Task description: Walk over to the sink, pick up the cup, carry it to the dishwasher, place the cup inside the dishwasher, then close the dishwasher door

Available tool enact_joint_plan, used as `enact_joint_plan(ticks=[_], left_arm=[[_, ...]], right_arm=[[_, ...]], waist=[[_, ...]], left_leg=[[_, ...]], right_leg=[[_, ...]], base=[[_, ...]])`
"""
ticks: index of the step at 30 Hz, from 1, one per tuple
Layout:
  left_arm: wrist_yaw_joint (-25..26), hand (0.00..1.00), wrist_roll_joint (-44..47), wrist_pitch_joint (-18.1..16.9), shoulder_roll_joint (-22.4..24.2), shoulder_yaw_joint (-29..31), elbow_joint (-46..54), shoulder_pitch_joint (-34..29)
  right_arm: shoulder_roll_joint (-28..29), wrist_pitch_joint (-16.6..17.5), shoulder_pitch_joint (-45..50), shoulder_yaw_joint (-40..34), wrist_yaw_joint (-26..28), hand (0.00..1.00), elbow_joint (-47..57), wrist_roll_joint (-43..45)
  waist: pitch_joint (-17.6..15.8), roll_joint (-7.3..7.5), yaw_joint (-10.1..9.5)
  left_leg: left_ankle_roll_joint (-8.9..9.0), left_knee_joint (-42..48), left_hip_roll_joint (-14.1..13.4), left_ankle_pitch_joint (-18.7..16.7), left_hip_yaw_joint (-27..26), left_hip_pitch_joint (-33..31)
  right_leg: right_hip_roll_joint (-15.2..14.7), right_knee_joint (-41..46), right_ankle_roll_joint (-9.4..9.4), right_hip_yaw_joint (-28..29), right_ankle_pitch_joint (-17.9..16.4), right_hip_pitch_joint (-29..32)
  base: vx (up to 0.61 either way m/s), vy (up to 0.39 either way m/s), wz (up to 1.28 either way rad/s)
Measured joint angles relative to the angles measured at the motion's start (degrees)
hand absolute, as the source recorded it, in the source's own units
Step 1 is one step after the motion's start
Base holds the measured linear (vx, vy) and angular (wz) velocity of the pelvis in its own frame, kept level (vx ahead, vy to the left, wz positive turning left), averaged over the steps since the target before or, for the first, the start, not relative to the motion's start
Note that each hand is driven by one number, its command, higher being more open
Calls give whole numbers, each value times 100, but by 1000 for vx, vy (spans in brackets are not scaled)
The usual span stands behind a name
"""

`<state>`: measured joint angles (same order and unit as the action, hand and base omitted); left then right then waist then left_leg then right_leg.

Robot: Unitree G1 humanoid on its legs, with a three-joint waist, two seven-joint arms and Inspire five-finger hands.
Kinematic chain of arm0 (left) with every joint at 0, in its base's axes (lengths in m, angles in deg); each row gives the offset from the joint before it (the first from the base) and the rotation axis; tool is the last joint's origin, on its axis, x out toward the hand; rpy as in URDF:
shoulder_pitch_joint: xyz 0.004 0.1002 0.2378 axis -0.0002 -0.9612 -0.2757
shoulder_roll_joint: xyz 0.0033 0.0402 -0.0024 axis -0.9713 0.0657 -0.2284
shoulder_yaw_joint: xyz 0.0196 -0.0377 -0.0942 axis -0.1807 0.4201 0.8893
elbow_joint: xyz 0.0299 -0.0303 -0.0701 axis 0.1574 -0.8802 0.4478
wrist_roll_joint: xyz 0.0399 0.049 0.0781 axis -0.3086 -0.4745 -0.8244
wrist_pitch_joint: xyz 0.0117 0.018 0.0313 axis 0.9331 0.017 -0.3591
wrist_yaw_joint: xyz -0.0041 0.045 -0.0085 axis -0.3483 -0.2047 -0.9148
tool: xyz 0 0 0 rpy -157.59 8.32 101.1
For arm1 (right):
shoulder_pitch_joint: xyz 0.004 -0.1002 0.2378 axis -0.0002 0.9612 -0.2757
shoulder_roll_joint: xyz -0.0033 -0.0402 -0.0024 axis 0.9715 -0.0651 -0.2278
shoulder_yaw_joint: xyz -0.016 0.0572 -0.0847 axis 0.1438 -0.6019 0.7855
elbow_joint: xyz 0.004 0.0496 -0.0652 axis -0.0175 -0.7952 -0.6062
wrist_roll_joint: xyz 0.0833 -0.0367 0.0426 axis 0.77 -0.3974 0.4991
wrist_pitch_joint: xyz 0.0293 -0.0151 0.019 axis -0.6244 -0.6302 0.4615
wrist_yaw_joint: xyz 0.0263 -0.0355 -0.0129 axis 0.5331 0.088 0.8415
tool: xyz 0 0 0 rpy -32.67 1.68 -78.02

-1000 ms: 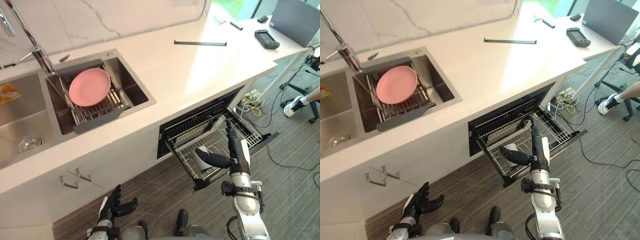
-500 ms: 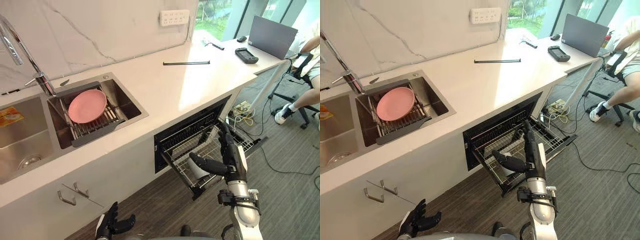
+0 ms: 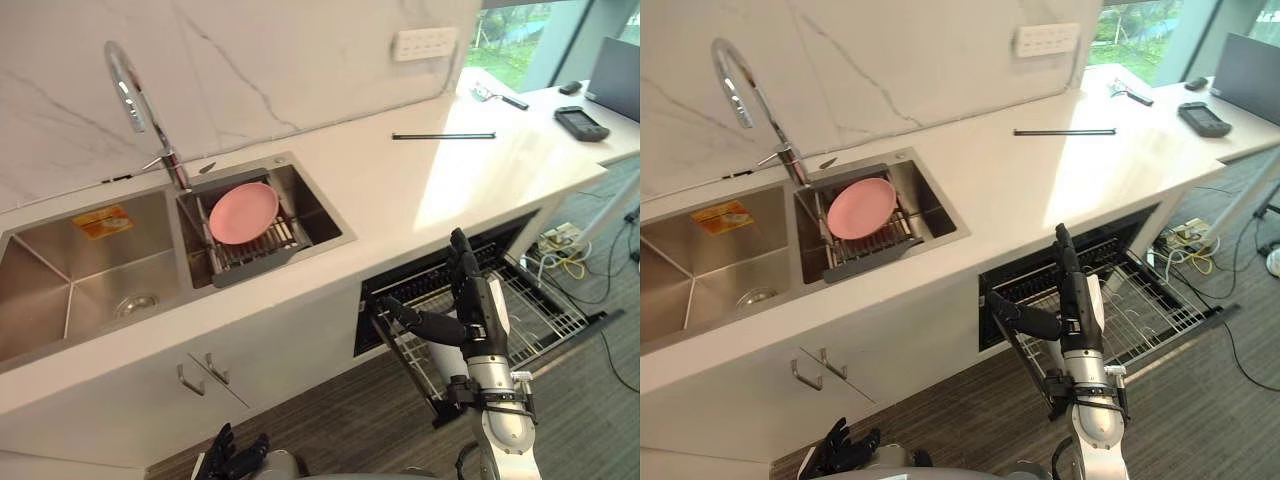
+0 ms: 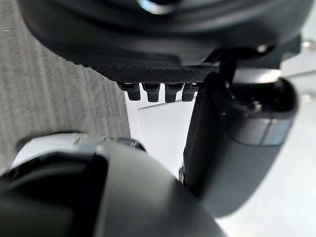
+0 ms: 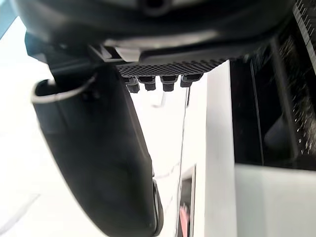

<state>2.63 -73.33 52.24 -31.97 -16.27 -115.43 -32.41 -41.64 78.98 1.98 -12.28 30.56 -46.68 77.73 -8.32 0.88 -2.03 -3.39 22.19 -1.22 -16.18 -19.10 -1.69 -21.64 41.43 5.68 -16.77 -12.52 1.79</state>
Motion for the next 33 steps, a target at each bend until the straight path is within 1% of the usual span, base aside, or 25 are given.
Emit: enact_joint_plan(ticks=[1, 2, 3, 5, 6, 8, 9, 10, 11, 12, 13, 14, 15, 16, 18, 19, 21, 22, 26, 31, 32, 33], left_arm=[[4, 100, -51, 16, -28, 24, 6, -52], [23, 100, -69, 51, -14, 9, 36, -118], [58, 100, -101, 95, -13, -15, 87, -132], [90, 100, -108, 163, -26, -31, 209, -143], [82, 100, -103, 258, -72, -57, 231, -60], [80, 100, -106, 365, -89, -89, 220, -11], [58, 100, -149, 386, -142, -129, 199, 5], [-26, 100, -157, 377, -253, -126, 204, 15], [-32, 100, -159, 398, -298, -101, 133, 81], [0, 100, -157, 429, -98, 15, 91, 116], [-1, 100, -156, 375, 17, 65, 97, 93], [1, 100, -157, 342, 117, 85, 100, 99], [-14, 100, -171, 306, 152, 93, 105, 104], [-14, 100, -172, 299, 154, 92, 104, 105], [0, 100, -170, 290, 154, 89, 83, 108], [21, 100, -173, 283, 139, 81, 27, 136], [103, 100, -208, 259, 115, 28, -7, 164], [122, 100, -313, 235, 75, 21, -12, 184], [130, 100, -531, 202, -5, -19, -45, 257], [128, 100, -558, 195, -21, -17, -66, 280], [128, 100, -561, 195, -34, -15, -77, 286], [128, 100, -560, 195, -41, -14, -84, 291]], right_arm=[[-2, 0, -5, 72, 3, 100, -39, -2], [-4, 2, -9, 139, 18, 100, -82, -5], [5, 2, -23, 160, 30, 100, -117, -11], [-8, 5, -43, 159, 4, 100, -123, -10], [-57, 6, -88, 152, -38, 100, -126, -10], [-114, 66, -160, 155, -71, 100, -224, -10], [-128, 100, -177, 154, -159, 100, -288, -11], [-84, 140, -169, 161, -270, 100, -271, -14], [-68, 193, -184, 162, -321, 100, -258, -12], [-134, 195, -200, 159, -382, 100, -265, -13], [-184, 215, -214, 157, -418, 100, -229, -23], [-210, 239, -238, 159, -456, 100, -205, -29], [-229, 244, -297, 157, -477, 100, -219, -30], [-240, 244, -330, 157, -475, 100, -222, -32], [-296, 251, -470, 151, -455, 100, -222, -23], [-340, 251, -557, 144, -435, 100, -225, -19], [-365, 247, -640, 141, -353, 100, -231, -16], [-362, 213, -651, 142, -294, 100, -231, -13], [-356, -38, -659, 145, -121, 100, -298, -9], [-348, -105, -660, 145, 1, 100, -358, -3], [-339, -106, -660, 145, 12, 100, -416, -4], [-328, -109, -660, 146, 14, 100, -435, -5]], waist=[[5, 43, -21], [24, 47, -17], [42, 2, -1], [34, 12, 16], [30, 18, 64], [17, -12, 147], [35, 24, 158], [76, 199, 156], [77, 281, 149], [124, 74, 97], [148, -18, 102], [145, -128, 113], [148, -179, 114], [156, -191, 107], [144, -164, 99], [173, -212, 95], [163, -191, 79], [140, -155, 61], [134, -54, 4], [128, -43, 7], [127, -38, 11], [123, -27, 9]], left_leg=[[-70, -166, 194, -11, 80, 271], [-141, -392, 328, -13, 202, 584], [-98, -533, 363, 38, 308, 767], [-82, -770, 355, 80, 616, 984], [-21, -980, 281, 144, 911, 1163], [95, -1032, 130, 223, 1126, 1248], [229, -1032, 35, 291, 1332, 1287], [351, -1078, 91, 276, 1518, 1379], [504, -1077, 106, 170, 1625, 1474], [551, -1057, -120, 159, 1642, 1477], [577, -1069, -260, 173, 1615, 1442], [622, -1107, -330, 201, 1609, 1441], [736, -1182, -384, 288, 1564, 1477], [763, -1194, -396, 334, 1542, 1490], [746, -1199, -388, 449, 1512, 1505], [734, -1216, -372, 507, 1500, 1495], [725, -1245, -353, 568, 1477, 1483], [724, -1249, -337, 595, 1462, 1478], [684, -1319, -266, 649, 1415, 1439], [667, -1614, -296, 660, 1384, 1383], [648, -1750, -333, 653, 1377, 1384], [631, -1795, -356, 649, 1363, 1385]], right_leg=[[-228, 556, -159, 93, 245, 102], [-318, 962, -191, 280, 503, 192], [-247, 1122, -69, 372, 313, 215], [79, 999, -50, 366, -152, 369], [448, 675, -103, 362, -407, 586], [779, 240, -165, 431, -466, 728], [1035, -435, -130, 593, -387, 807], [1115, -1403, -189, 770, 296, 800], [1068, -1527, -195, 783, 667, 757], [1218, -1702, -212, 626, 658, 582], [1315, -1942, -236, 483, 668, 451], [1389, -2108, -279, 353, 698, 315], [1446, -2275, -297, 265, 712, 189], [1460, -2350, -301, 238, 722, 119], [1480, -2596, -293, 206, 807, -37], [1490, -2762, -285, 202, 896, -99], [1519, -3052, -270, 222, 1068, -195], [1553, -3238, -259, 220, 1178, -278], [1564, -3728, -246, 237, 1529, -420], [1672, -4267, -285, 209, 1937, -460], [1723, -4443, -350, 197, 2026, -480], [1740, -4528, -333, 198, 2065, -493]], base=[[322, 119, 39], [328, 96, 47], [319, 49, 54], [319, -43, 81], [285, -103, 99], [231, -133, 90], [286, -203, 109], [377, -279, 115], [389, -274, 91], [377, -256, 62], [276, -170, 49], [241, -135, 46], [164, -83, 35], [160, -73, 22], [88, -26, 7], [42, 16, -2], [8, 23, -5], [-31, 21, -3], [-62, 32, -2], [-121, 7, 3], [-128, -27, 5], [-103, -24, 4]])
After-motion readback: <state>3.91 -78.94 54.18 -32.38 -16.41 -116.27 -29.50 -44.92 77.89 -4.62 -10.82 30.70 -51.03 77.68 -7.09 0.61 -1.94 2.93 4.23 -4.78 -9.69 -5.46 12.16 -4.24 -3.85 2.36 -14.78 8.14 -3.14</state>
